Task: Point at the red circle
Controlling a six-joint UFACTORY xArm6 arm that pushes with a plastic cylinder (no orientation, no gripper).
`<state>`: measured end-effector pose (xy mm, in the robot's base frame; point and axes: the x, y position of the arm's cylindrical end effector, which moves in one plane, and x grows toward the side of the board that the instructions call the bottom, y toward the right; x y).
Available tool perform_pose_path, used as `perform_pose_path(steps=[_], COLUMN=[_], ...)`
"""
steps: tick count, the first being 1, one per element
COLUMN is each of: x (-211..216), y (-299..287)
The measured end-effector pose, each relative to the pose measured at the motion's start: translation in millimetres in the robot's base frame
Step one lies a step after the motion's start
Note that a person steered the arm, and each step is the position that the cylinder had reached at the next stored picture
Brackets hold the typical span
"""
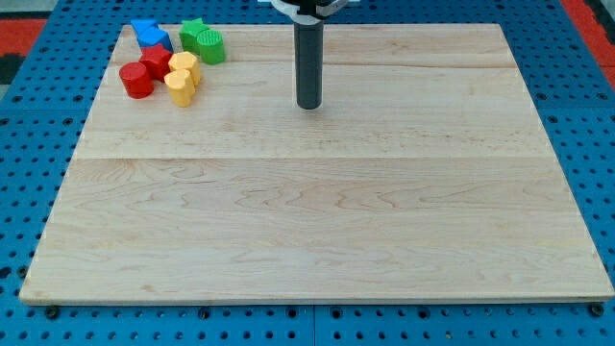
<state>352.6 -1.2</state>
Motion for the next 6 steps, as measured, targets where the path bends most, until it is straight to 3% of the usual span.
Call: perform_pose_path(steps=[1, 2, 3, 4, 5, 6], x=[0, 28, 88, 86, 41, 27], y=[0, -10, -83, -230, -303, -304])
